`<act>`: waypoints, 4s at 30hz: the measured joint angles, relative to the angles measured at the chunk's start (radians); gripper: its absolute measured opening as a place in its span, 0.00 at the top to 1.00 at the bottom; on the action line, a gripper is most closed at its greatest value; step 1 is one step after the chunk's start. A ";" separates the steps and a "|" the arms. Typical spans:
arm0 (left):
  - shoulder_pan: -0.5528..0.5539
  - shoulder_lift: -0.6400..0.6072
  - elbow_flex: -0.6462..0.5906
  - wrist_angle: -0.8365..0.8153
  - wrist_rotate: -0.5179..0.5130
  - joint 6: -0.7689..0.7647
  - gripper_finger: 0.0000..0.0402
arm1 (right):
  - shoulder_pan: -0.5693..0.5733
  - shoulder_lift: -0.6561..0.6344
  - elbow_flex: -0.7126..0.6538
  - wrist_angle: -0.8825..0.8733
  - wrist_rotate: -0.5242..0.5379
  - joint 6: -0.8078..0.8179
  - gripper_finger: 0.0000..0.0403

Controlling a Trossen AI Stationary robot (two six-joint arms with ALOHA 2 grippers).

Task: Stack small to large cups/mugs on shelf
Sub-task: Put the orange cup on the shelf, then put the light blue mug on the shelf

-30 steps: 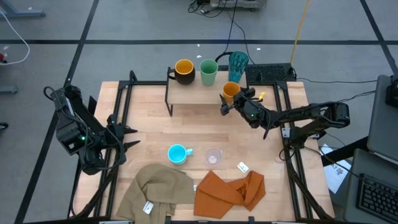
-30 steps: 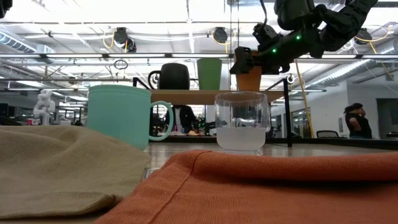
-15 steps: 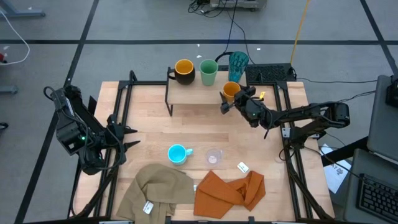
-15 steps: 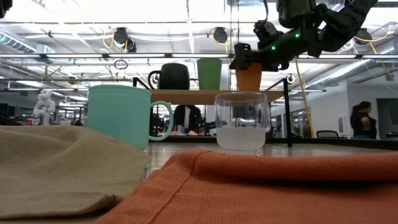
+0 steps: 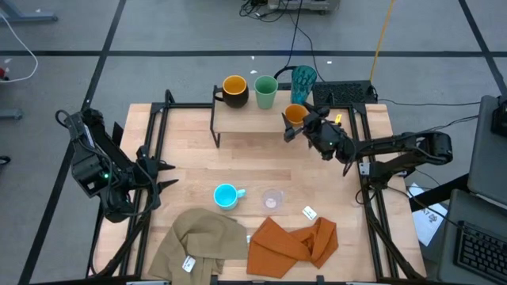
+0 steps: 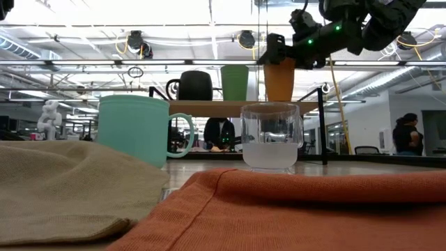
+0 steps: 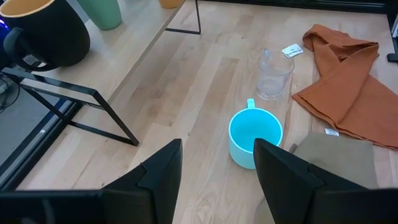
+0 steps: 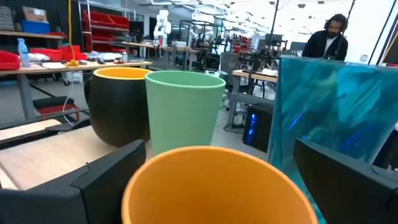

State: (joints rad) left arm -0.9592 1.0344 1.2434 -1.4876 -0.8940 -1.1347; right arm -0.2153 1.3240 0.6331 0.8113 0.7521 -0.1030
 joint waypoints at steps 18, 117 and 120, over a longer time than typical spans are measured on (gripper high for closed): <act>0.000 0.035 0.000 -0.001 0.001 -0.009 0.50 | 0.021 -0.052 0.158 -0.079 -0.024 -0.194 0.01; 0.663 0.618 0.000 0.607 0.924 0.879 0.50 | 0.721 -0.170 0.238 -0.545 -0.016 -0.250 1.00; 0.663 0.615 -0.006 0.644 0.926 0.886 0.50 | 0.721 -0.170 0.238 -0.551 -0.016 -0.248 1.00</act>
State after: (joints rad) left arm -0.2958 1.6494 1.2370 -0.8435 0.0321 -0.2485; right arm 0.5060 1.1538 0.8715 0.2603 0.7357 -0.3513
